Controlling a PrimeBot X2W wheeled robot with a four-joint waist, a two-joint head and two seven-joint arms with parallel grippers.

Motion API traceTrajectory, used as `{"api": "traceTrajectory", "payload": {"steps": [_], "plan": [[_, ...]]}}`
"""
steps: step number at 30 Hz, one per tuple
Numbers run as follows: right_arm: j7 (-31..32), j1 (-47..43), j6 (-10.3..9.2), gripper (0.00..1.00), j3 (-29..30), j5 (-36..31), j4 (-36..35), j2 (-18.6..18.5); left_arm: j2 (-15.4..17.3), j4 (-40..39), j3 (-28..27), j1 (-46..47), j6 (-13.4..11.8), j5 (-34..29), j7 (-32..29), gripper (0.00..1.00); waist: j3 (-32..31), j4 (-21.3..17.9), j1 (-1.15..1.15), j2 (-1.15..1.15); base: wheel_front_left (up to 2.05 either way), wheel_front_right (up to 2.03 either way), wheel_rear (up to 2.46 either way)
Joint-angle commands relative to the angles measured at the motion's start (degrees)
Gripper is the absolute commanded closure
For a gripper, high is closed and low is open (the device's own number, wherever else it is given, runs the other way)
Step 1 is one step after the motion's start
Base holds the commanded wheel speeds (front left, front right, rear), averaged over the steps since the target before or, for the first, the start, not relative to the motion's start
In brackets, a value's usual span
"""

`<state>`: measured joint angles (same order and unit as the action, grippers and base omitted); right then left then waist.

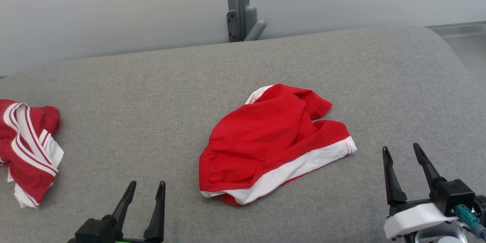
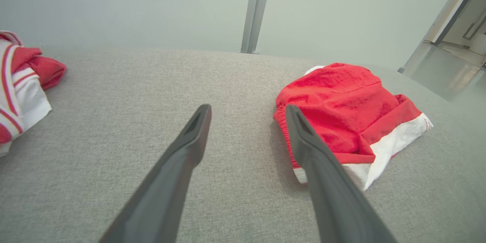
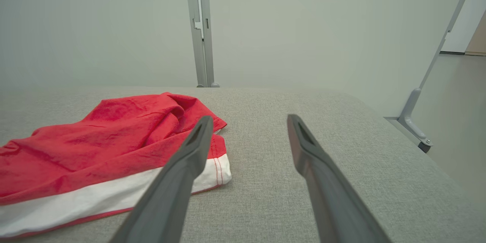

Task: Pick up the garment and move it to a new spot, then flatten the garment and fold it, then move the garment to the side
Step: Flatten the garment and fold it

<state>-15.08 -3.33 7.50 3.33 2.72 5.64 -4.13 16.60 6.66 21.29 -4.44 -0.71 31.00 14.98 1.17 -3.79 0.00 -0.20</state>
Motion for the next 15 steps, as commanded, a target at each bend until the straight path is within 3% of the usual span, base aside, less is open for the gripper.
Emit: {"api": "traceTrajectory", "payload": {"steps": [1, 7, 15], "plan": [[-0.2, -1.0, -0.02, 0.00, 0.4, -0.5, -0.2, -0.3, -1.2, -1.7, -2.7, -2.4, -0.1, -3.0, 0.2, 0.00, -1.2, 1.2, 0.00, 0.20, 0.00, 0.00, 0.00], [-0.2, -1.1, -0.02, 0.00, 1.3, -1.4, 0.5, -1.1, -4.5, -3.1, -9.1, -6.2, 2.2, -10.0, 0.2, 0.00, -2.4, 2.2, 0.00, 0.20, 0.00, 0.00, 0.00], [-0.2, -2.1, -0.02, 0.00, 0.4, -2.4, 2.6, -0.8, -7.7, -0.6, -15.3, -8.0, 5.6, -13.4, 0.2, 0.00, -3.3, 3.1, 0.00, 0.20, 0.00, 0.00, 0.00]]}}
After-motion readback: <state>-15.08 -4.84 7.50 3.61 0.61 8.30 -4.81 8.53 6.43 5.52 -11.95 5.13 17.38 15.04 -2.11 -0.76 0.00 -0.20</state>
